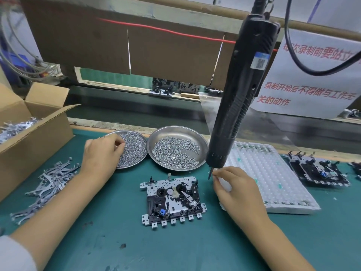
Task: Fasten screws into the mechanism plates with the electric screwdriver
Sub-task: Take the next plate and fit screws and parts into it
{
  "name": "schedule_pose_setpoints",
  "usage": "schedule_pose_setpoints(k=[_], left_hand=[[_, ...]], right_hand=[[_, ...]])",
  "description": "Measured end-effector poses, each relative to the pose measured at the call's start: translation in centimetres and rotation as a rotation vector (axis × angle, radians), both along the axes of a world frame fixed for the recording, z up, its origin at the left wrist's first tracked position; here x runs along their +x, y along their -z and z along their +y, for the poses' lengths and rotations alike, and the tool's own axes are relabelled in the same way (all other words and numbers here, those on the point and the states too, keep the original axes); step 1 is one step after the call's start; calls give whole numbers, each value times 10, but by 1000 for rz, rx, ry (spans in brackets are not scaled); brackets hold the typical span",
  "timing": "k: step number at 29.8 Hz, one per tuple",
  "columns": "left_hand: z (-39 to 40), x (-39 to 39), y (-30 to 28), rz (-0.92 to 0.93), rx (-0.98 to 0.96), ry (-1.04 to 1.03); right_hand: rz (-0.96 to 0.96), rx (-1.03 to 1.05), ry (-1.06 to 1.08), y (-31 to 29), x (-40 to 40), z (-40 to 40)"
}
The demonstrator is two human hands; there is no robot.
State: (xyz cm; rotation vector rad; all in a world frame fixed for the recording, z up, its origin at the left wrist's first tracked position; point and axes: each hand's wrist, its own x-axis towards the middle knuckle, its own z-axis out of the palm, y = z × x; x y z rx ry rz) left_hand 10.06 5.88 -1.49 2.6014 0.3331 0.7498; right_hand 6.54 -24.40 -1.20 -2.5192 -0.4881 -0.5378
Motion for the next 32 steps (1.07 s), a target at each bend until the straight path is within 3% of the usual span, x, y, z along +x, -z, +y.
schedule_pose_setpoints(k=[9,15,19,27,32], left_hand=[[0,3,4,-17,-19,51],[2,3,5,-7,113,-35],[-6,1,-2,-6,86,-65],[-37,-21,-21,-189,-259,165],[-52,-32,-10,-250,-647,304]], right_hand=[[9,0,-12,-1,-1,0],[17,6,-15,1,-1,1],[1,8,-16,2,0,-1],[-59,181,-227,-13,11,33],[73,24,-225,-26,61,75]])
